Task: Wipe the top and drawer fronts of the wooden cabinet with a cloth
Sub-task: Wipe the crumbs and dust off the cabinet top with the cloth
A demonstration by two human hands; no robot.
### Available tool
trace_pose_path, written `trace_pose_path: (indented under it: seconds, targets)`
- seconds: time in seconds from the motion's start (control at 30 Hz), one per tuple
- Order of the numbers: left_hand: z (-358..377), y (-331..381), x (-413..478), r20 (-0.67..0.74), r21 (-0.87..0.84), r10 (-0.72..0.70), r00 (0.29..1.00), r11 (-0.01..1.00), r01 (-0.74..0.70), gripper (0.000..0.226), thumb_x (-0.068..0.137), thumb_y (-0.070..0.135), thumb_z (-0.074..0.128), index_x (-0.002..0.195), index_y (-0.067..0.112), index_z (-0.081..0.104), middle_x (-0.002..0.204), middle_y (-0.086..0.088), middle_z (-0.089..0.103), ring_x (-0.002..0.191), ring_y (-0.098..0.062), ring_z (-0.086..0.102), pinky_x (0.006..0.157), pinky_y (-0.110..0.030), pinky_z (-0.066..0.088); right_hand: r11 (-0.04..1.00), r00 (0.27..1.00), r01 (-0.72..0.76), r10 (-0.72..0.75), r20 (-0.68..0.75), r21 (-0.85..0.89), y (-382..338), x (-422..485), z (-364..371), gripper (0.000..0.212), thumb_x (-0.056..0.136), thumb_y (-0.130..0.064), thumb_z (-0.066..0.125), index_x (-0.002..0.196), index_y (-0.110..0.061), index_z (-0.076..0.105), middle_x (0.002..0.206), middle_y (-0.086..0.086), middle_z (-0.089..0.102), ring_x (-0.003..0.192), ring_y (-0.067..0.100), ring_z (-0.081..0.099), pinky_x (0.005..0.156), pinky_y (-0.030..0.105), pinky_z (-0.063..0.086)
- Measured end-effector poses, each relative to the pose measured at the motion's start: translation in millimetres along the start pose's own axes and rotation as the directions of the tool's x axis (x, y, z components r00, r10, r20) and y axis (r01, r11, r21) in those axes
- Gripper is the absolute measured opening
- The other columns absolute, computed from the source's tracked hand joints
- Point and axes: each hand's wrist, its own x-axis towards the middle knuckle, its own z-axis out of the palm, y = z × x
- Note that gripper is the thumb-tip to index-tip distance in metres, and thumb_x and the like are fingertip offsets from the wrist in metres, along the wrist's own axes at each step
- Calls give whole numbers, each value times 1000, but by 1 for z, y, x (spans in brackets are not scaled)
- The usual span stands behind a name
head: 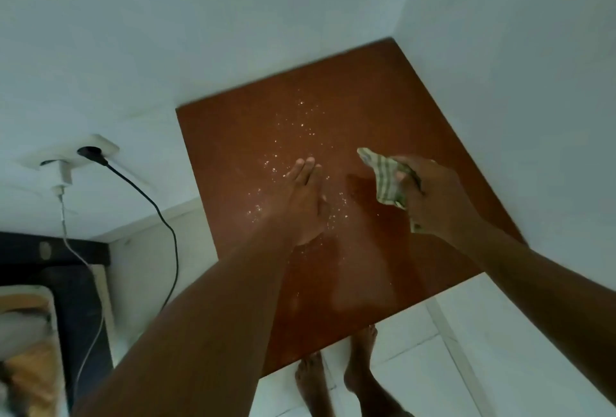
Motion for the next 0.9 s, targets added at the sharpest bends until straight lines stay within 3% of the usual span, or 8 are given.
trace_pose_path:
  seconds: [0.1, 0.3, 0.4, 0.53, 0.63, 0.77, 0.9]
  targets:
    - [-3, -10, 5, 12, 44, -32, 999, 999, 32, 66, 104, 34, 32, 160, 8, 8, 169, -12, 0, 155, -25, -6, 126, -46, 9, 999, 999, -40, 40, 11, 2, -22, 80, 16, 31, 104, -14, 47, 132, -14, 62, 118, 4, 68, 98, 11, 57, 81, 22, 41]
    - [-6, -4, 6, 60, 41, -108, 992, 994, 106, 68, 105, 39, 30, 160, 14, -2, 167, -1, -14, 152, -17, -18, 125, -36, -2, 998, 999, 6, -4, 41, -59, -40, 209, 47, 35, 98, -9, 46, 127, -13, 64, 126, 13, 68, 115, 31, 62, 97, 34, 49]
    - [-10, 0, 3, 43, 32, -119, 992, 993, 118, 67, 105, 38, 29, 161, 14, 1, 168, -1, -12, 153, -17, -16, 126, -35, 1, 989, 994, 80, -69, 90, -122, -40, 249, 61, 39, 97, -10, 45, 133, -12, 60, 129, 14, 66, 118, 34, 58, 97, 35, 45]
    - [-11, -3, 2, 33, 36, -119, 992, 992, 118, 66, 103, 38, 25, 160, 16, 1, 168, 1, -12, 152, -15, -17, 126, -37, 6, 925, 956, 261, -209, 205, -275, -30, 263, 91, 46, 96, -30, 44, 140, -21, 55, 139, 8, 57, 133, 32, 45, 105, 43, 42]
    - [-8, -3, 3, 25, 23, -130, 991, 991, 129, 68, 101, 39, 24, 160, 18, -1, 167, 3, -13, 152, -13, -19, 126, -35, 4, 845, 931, 345, -253, 262, -409, -14, 255, 110, 57, 98, -46, 38, 150, -25, 39, 154, 8, 40, 147, 32, 29, 119, 51, 27]
    - [-3, -3, 3, 20, 10, -154, 988, 988, 154, 70, 97, 41, 21, 160, 19, 0, 167, 4, -12, 152, -13, -18, 126, -37, 7, 806, 902, 400, -264, 341, -435, -8, 250, 110, 63, 101, -53, 26, 157, -24, 25, 164, 7, 27, 156, 28, 11, 124, 56, 9]
    - [-6, 2, 4, 20, -8, -160, 987, 987, 160, 68, 99, 39, 24, 160, 17, 2, 168, 1, -10, 152, -14, -17, 126, -36, 5, 779, 888, 432, -280, 365, -454, -2, 229, 108, 64, 103, -53, 20, 159, -23, 20, 165, 7, 25, 157, 27, 6, 124, 57, 6]
